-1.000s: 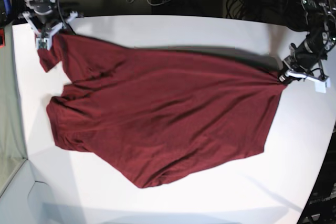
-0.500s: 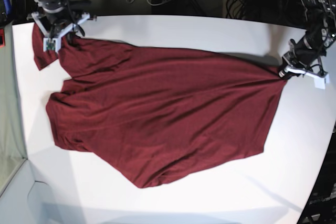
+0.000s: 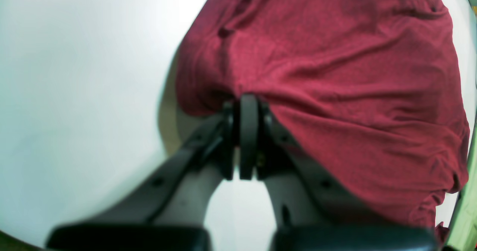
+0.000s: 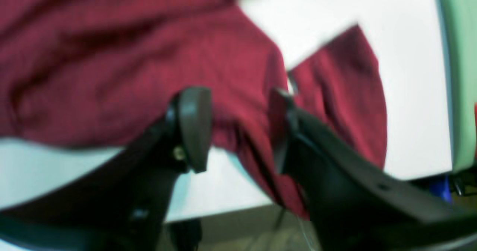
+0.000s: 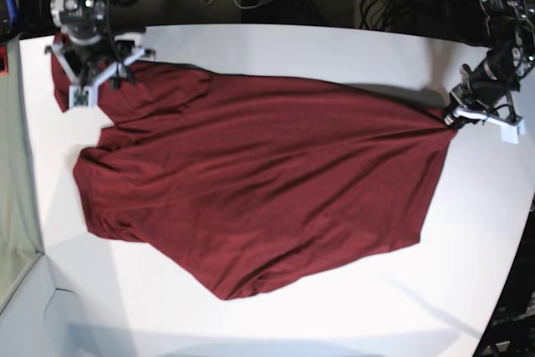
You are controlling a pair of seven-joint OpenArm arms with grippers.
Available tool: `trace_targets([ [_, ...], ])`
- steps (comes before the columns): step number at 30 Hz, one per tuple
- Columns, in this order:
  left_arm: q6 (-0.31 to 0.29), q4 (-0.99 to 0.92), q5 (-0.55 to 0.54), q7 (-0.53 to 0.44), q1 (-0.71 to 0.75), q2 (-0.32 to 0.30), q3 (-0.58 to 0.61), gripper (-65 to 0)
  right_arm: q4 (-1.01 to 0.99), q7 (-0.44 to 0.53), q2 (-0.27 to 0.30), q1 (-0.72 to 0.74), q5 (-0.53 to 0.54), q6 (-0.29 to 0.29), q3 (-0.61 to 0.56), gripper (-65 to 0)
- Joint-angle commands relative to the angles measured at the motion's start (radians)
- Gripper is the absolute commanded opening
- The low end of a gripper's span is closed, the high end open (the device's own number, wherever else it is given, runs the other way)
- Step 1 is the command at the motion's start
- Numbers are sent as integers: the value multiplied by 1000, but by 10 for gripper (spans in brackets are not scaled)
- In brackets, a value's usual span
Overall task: Layout the t-shirt on the table in an organized manner, then fold the t-shirt properly
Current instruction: 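Regrasp the t-shirt corner with the right gripper and pull it taut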
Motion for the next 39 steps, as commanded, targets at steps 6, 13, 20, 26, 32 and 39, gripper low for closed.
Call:
trace_targets([
  [6,9,13,-23,-4,-3,-15,-5,-649,-121,-57,25,154,1,1,-4,-284],
  [13,9,12,-22,-4,-3,-13,-5,-649,-273,-52,42,229,4,1,-11,-284],
  [20,9,12,-22,-6,-5,2,-7,-649,-233,-52,57,253,4,1,-11,-284],
  [26,9,12,-22,-6,-6,13,-5,-649,-267,-54,81,292,5,1,-11,-284],
  [32,9,12,-22,-9,-6,13,-5,-649,-352,-43,83,318,5,3,-12,-284],
  [39,9,-19,-20,-6,-8,13,-5,-649,-441,18,84,312,5,3,-29,-336],
])
